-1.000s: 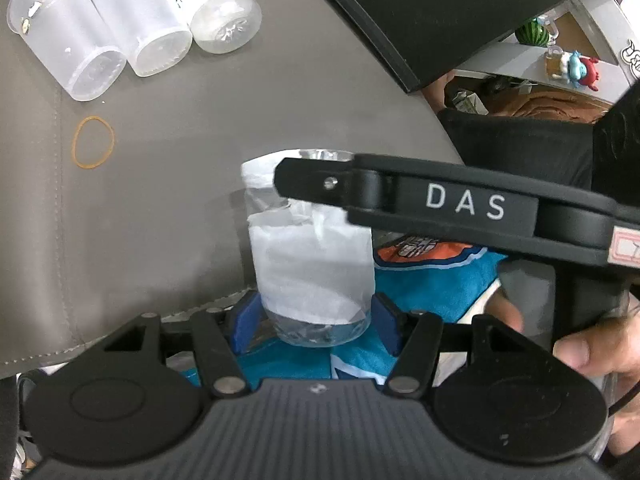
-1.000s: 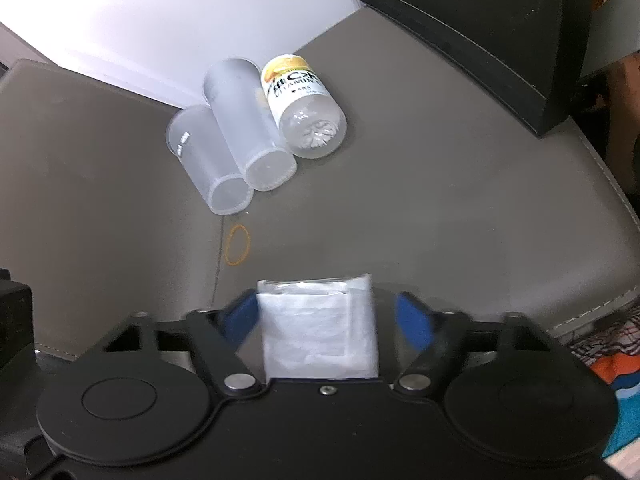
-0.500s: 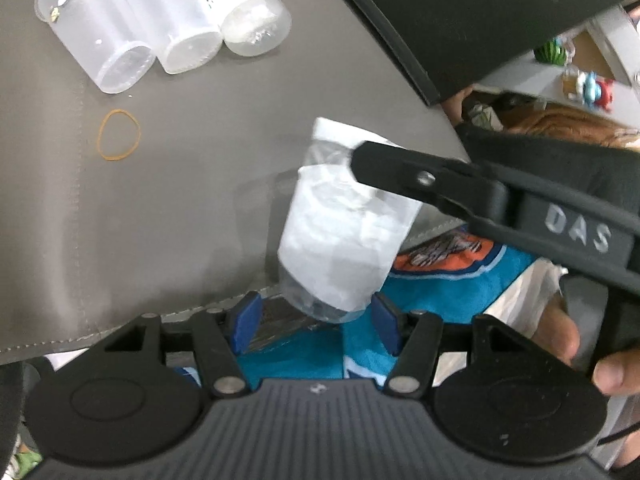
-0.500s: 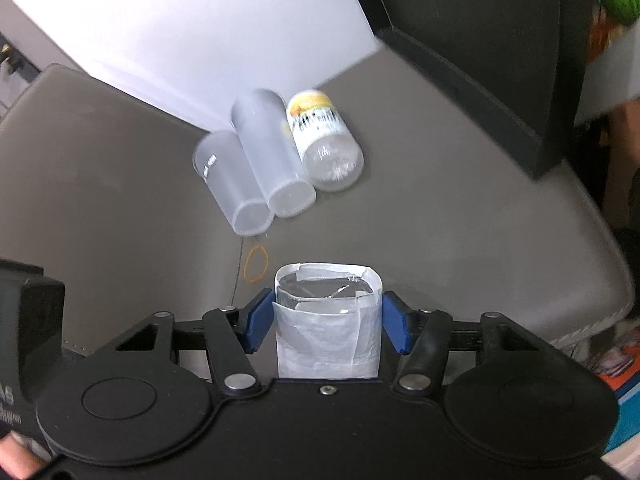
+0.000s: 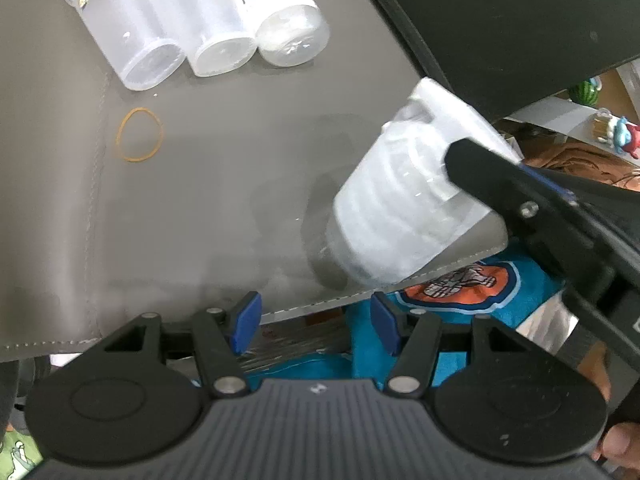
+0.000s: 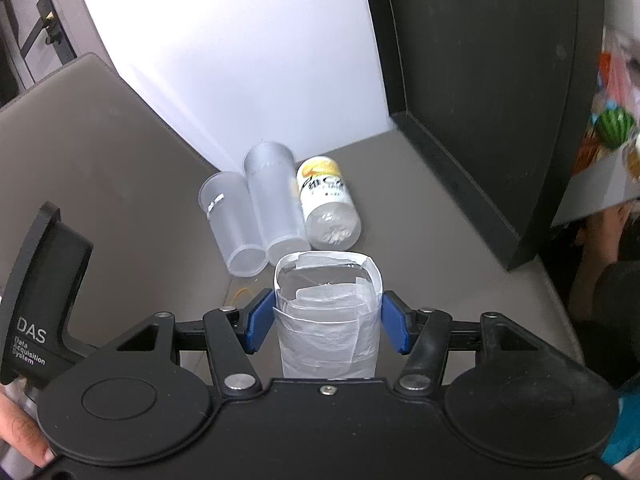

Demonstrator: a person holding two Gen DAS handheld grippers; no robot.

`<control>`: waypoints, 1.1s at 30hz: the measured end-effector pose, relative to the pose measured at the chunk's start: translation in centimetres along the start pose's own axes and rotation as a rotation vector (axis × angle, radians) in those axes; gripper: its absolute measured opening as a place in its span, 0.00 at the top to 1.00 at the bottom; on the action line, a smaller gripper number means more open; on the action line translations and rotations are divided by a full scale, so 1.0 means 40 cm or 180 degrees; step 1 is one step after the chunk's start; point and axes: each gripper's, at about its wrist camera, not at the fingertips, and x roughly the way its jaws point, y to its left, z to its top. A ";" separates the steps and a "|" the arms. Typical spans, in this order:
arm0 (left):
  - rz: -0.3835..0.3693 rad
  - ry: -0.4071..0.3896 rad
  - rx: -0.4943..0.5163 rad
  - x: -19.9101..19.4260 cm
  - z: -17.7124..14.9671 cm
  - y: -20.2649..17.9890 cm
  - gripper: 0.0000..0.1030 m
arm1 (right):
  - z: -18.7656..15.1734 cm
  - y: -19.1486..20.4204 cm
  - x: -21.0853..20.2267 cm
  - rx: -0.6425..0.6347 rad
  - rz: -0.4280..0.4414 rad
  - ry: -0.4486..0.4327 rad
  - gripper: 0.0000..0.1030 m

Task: Flip cup upright
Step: 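Open the left gripper and pull it away from the cup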

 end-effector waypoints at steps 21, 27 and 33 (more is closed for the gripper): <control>0.0399 -0.0105 -0.0253 -0.054 0.020 0.082 0.40 | -0.037 0.074 0.011 -0.0687 -0.0283 -0.0212 0.45; 0.0422 -0.0334 -0.0474 -0.117 0.040 0.104 0.39 | -0.051 0.092 0.024 -0.0888 -0.0368 -0.0149 0.44; 0.0293 -0.0786 -0.0611 -0.210 0.059 0.096 0.39 | -0.052 0.090 0.021 -0.0862 -0.0363 -0.0129 0.44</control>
